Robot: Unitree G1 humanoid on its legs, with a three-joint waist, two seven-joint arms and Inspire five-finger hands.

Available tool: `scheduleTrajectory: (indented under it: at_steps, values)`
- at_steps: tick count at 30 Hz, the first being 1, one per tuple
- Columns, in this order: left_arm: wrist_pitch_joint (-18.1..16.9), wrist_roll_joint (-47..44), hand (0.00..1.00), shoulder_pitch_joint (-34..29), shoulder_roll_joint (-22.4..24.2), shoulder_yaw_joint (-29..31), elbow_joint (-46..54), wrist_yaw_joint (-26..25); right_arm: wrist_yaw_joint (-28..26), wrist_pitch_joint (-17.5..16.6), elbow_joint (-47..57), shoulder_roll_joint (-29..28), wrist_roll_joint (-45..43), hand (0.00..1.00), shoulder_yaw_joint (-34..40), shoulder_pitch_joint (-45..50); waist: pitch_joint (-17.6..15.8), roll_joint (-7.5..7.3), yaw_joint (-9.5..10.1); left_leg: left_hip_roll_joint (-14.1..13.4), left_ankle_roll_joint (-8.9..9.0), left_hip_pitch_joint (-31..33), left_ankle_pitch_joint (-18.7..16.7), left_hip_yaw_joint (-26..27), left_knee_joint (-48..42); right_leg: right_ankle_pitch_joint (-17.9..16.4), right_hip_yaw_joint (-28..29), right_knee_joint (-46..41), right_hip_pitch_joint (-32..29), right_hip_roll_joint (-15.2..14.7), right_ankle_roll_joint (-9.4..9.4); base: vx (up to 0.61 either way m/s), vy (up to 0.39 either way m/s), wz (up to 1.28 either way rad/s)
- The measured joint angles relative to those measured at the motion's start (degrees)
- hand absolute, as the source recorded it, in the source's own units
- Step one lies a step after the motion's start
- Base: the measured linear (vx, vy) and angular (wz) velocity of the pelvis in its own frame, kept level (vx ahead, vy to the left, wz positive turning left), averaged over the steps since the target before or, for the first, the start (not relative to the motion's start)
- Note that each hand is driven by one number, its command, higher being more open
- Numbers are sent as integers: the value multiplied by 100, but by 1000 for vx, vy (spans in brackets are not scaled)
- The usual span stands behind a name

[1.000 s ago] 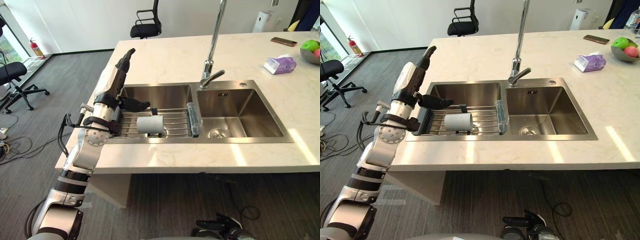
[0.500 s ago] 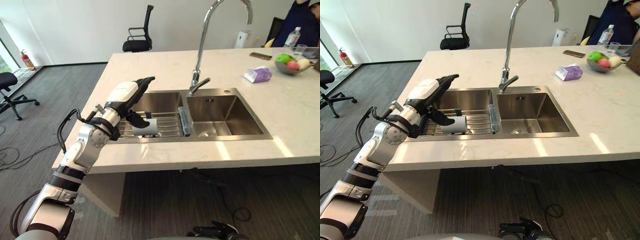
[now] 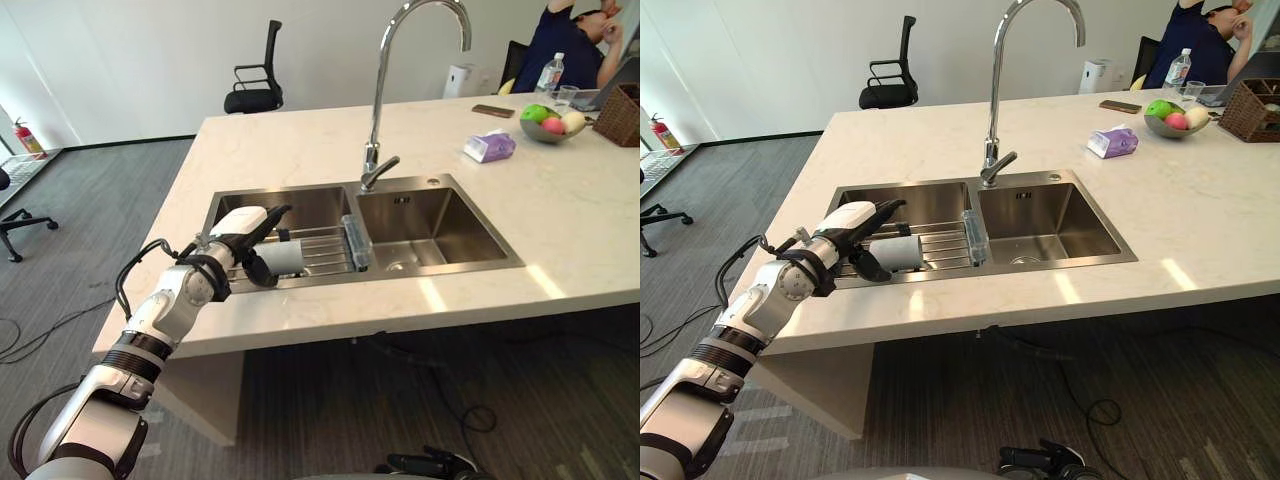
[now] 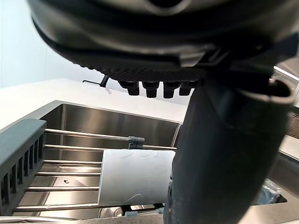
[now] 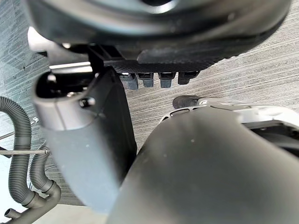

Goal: Walk over to the sink, pick up the cup, carry it to the dishwasher, place the cup inside the dishwasher, then close the dishwasher door

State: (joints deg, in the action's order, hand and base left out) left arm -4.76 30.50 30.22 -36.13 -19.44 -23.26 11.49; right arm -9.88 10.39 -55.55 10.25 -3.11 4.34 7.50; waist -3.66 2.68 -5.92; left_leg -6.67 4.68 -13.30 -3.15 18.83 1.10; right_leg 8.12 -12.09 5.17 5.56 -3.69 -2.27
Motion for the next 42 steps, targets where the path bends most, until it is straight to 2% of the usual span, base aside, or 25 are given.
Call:
scheduleTrajectory:
  at_steps: [5, 10, 25, 33, 42]
  values:
    - [75, -10, 100, 45, -1, -10, -217, -54, -11, 8, -33, -12, 6, 100, 44, 0, -4, -6, -7, -1, 5, -126, -38, 105, 22, -1, 95, 6, 60, 20, -3, -2, 11, -10]
    - [161, -171, 100, 56, 12, -10, -468, -270, -18, 8, -26, -44, 6, 100, 110, -12, -7, -10, -123, 3, 22, -138, -58, 143, 2, 5, 143, 10, 56, 18, -15, -35, -3, -5]
    - [346, -301, 100, 89, 148, 23, -857, -531, -50, -16, -37, -137, 32, 100, 416, 21, -18, 1, -190, -25, 34, -190, -112, 291, -27, 10, 280, 11, 43, 65, -18, -10, -6, -5]
    - [436, -239, 100, 87, 396, 70, -1010, -756, -74, -39, -34, -137, 41, 100, 443, 16, -59, 36, -241, -44, 68, -262, -246, 440, -144, 13, 432, 12, 79, 86, -25, -21, -4, -10]
    - [563, 54, 100, 80, 479, 80, -1068, -748, -163, -8, -19, -148, 54, 100, 654, -30, -245, 129, -331, -77, 114, -341, -309, 531, -174, 8, 519, 14, 121, 127, -31, -21, -10, -5]
